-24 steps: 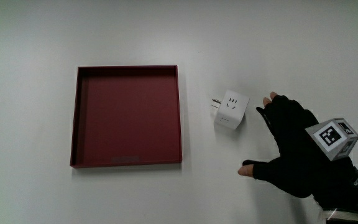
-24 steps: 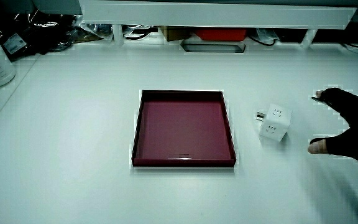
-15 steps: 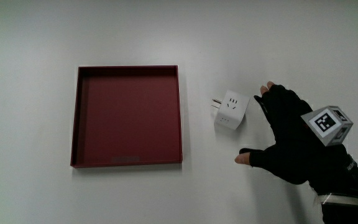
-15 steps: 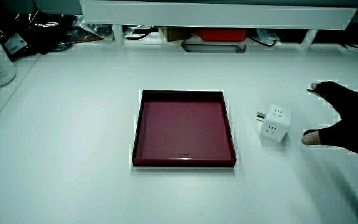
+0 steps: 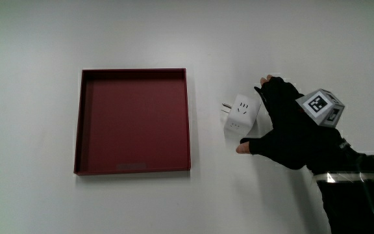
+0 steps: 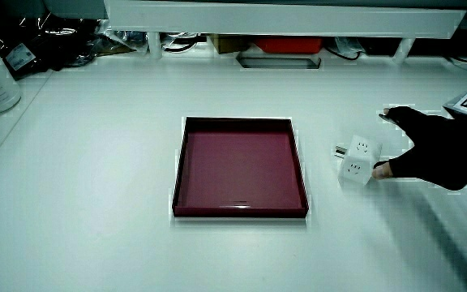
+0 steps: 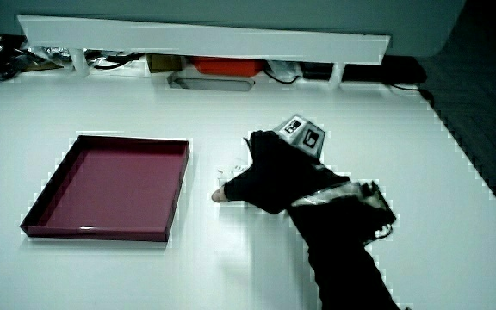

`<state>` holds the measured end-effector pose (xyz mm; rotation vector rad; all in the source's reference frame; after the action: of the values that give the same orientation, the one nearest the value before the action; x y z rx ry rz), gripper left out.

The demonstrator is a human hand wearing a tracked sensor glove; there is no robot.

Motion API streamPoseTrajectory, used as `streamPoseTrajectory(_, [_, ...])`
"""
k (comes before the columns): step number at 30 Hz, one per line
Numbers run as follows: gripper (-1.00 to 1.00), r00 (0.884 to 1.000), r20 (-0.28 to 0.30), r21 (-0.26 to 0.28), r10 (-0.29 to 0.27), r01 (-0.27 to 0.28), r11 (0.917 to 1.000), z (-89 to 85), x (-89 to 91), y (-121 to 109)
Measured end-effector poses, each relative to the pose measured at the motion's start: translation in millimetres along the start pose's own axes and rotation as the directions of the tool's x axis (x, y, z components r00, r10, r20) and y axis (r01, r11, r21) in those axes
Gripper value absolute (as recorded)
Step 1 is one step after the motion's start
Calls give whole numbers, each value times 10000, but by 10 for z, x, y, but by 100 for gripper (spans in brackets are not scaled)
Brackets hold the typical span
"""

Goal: Pick socket

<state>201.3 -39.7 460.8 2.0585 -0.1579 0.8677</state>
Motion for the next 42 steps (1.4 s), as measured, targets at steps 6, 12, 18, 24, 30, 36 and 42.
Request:
streamPoseTrajectory(6, [0, 9975, 699, 608, 97, -139, 9981, -75, 95, 219])
streamPoseTrajectory(12, [0, 9979, 531, 409, -375, 353, 9985, -128, 242, 369])
streamPoseTrajectory(18, [0, 9985, 428, 706, -345, 314, 9970, -137, 306, 385])
streamPoseTrajectory(24, [11, 9996, 227, 996, -143, 120, 9950, -140, 327, 377])
streamPoseTrajectory(30, [42, 9990, 427, 1857, 89, -167, 9825, -118, 294, 320])
streamPoseTrajectory(36, [74, 9984, 461, 2234, 315, -410, 9739, -114, 256, 286])
streamPoseTrajectory(42, [100, 9974, 397, 2326, 596, -672, 9702, -102, 229, 262])
